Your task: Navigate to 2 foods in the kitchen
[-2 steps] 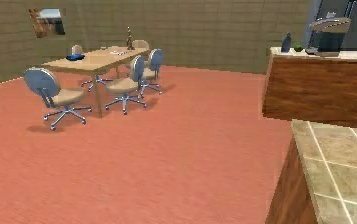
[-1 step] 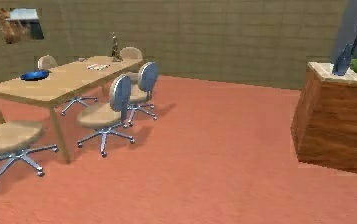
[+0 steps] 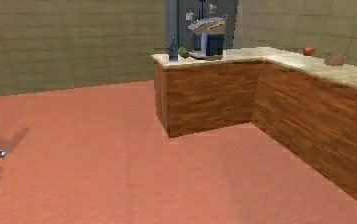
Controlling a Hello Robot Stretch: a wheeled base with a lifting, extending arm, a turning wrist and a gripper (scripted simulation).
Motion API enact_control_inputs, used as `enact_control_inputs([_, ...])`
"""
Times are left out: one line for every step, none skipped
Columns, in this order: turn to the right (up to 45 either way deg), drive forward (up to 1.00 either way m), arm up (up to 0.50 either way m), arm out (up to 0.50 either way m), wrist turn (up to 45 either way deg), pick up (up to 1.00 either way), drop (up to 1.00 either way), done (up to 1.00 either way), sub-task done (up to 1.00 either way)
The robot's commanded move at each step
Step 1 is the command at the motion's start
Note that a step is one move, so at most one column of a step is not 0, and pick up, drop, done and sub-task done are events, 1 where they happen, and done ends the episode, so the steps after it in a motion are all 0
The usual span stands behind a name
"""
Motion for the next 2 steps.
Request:
enact_control_inputs([0.0,1.00,0.00,0.00,0.0,0.00,0.00,0.00,0.00])
enact_control_inputs([0.0,0.45,0.00,0.00,0.0,0.00,0.00,0.00,0.00])
